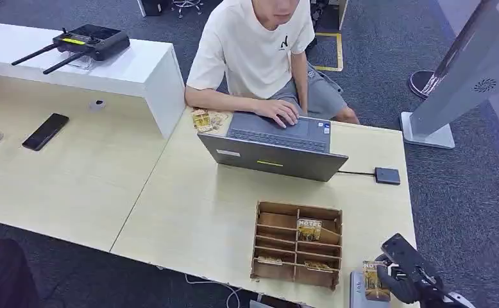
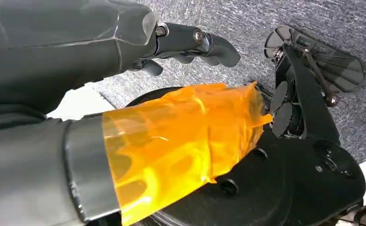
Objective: Pass the card to the sensor for recognition and then transmit it.
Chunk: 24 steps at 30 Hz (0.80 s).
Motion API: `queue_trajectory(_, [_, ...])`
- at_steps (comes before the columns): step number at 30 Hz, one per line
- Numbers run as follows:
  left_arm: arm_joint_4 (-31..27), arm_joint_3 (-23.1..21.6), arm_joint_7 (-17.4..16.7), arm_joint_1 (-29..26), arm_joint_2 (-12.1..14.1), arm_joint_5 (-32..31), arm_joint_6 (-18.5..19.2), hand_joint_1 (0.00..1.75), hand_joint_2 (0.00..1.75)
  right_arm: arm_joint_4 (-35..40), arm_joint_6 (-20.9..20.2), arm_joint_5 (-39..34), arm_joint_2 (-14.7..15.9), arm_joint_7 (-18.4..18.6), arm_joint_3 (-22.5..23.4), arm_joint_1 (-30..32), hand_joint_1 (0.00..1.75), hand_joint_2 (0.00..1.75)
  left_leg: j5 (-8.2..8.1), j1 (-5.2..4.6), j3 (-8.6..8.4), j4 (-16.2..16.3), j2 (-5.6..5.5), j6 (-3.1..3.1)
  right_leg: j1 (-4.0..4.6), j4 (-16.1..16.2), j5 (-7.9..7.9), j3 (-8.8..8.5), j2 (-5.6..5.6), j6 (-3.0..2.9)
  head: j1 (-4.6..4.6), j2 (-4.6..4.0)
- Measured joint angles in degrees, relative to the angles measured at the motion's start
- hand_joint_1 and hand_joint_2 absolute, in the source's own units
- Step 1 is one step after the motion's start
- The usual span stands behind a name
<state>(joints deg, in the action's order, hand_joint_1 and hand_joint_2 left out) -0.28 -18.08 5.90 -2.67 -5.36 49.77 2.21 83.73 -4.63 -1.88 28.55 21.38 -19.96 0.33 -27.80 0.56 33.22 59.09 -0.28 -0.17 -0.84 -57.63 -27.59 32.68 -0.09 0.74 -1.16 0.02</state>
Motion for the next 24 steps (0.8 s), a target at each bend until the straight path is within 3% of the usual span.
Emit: queue_trajectory(24, [0.0, 0.1, -0.1, 0.1, 0.0, -0.2, 0.0, 0.0, 0.0, -0.5, 0.1, 0.7, -0.5, -0.3, 0.0, -0.2, 1.75, 1.75, 0.0, 0.0, 0.0, 0.0, 0.0, 0.0, 0.0, 0.0, 0.0, 0.0, 0.0, 0.0, 0.0, 0.0])
